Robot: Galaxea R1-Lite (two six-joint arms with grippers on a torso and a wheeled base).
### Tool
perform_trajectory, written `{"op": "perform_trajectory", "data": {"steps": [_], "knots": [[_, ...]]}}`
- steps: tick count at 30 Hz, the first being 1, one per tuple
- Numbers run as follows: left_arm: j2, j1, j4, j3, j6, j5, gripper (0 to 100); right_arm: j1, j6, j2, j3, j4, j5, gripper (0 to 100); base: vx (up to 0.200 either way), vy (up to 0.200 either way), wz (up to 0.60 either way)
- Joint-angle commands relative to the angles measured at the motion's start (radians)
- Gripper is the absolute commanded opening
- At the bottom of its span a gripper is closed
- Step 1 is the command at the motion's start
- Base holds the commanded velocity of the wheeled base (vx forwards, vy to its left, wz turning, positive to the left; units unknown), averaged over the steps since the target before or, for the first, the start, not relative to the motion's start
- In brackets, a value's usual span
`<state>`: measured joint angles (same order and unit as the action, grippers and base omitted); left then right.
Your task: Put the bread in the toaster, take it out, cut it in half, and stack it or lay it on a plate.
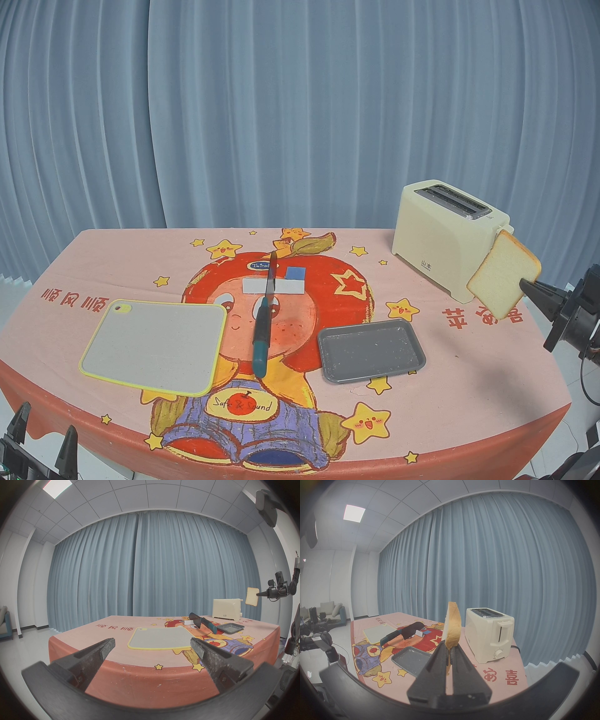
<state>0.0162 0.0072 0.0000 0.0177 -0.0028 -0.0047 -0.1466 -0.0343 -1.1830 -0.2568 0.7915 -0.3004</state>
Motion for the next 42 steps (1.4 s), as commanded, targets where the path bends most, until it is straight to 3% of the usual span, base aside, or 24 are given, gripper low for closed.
{"op": "perform_trajectory", "data": {"steps": [1,4,10,16,19,24,29,42], "knots": [[-0.016,0.000,0.000,-0.018,0.000,0.000,100,0.021,-0.003,-0.003,-0.002,0.002,-0.005,0,0.000,0.000,0.00],[-0.016,0.000,0.000,-0.018,0.000,0.000,100,0.039,-0.016,-0.004,-0.001,0.003,-0.005,0,0.000,0.000,0.00],[-0.016,0.000,0.000,-0.018,0.000,0.000,100,0.055,-0.113,-0.001,0.033,0.002,-0.016,0,0.000,0.000,0.00],[-0.016,0.000,0.000,-0.018,0.000,0.000,100,0.078,-0.144,0.002,0.047,0.002,-0.095,0,0.000,0.000,0.00],[-0.016,0.000,0.000,-0.018,0.000,0.000,100,0.096,-0.187,0.002,0.056,0.003,-0.138,0,0.000,0.000,0.00],[-0.016,0.000,0.000,-0.018,0.000,0.000,100,0.133,-0.233,0.002,0.067,0.003,-0.158,0,0.000,0.000,0.00],[-0.016,0.000,0.000,-0.018,0.000,0.000,100,0.127,-0.279,0.008,0.082,0.003,-0.240,0,0.000,0.000,0.00],[-0.016,0.000,0.000,-0.018,0.000,-0.001,100,0.124,-0.268,0.008,0.085,0.002,-0.249,0,0.000,0.000,0.00]]}}
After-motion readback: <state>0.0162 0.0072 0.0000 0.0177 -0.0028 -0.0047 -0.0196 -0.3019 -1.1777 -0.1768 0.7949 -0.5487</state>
